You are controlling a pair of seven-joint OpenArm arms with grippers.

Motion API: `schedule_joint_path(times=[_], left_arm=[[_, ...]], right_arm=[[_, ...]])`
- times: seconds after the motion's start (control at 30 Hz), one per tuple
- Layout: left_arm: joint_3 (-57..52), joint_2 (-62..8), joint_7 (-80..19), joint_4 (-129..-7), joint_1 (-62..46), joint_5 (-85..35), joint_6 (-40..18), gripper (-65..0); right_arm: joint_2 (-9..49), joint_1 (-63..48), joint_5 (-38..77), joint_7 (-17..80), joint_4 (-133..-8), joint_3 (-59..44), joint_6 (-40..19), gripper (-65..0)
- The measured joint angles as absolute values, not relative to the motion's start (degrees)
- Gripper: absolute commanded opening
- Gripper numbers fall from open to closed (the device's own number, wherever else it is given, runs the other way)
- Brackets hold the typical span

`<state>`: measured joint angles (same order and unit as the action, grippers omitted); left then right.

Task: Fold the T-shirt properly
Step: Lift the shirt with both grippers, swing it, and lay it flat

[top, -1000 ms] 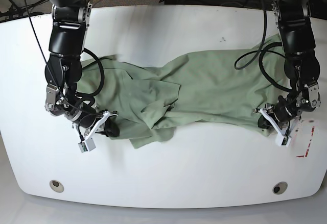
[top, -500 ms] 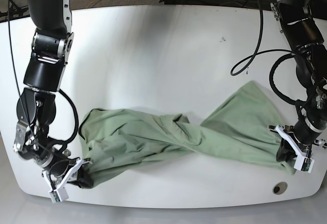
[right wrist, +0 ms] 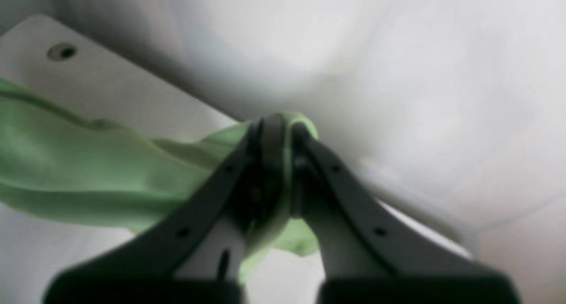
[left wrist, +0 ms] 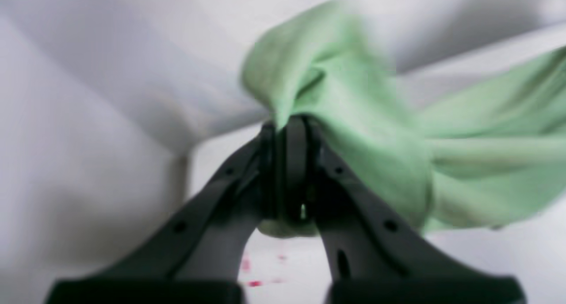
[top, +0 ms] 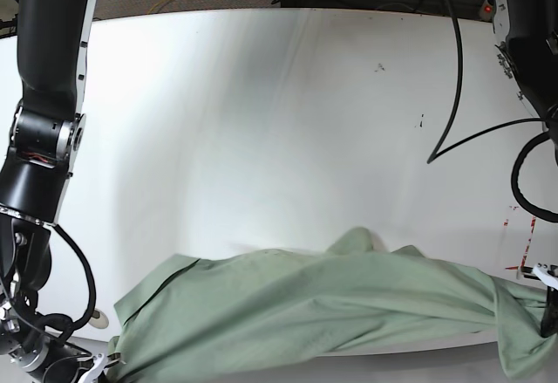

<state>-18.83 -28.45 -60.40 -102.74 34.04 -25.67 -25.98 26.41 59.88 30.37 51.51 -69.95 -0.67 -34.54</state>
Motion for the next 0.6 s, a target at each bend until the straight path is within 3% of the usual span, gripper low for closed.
schedule_joint_path(times=[0.3,0.6], left_arm=[[-22.4,-29.9,-60.1,-101.4,27.8,-27.3,-26.6,-65.0],[-27.5,-29.6,-60.1,-101.4,17.0,-27.7,-26.9,-65.0]], right_arm=[[29.1,56.9,31.0,51.5,-70.1,-0.8,-34.5,-65.0],[28.6,40.9,30.8,51.9,-72.9,-7.7,-34.5,-65.0]])
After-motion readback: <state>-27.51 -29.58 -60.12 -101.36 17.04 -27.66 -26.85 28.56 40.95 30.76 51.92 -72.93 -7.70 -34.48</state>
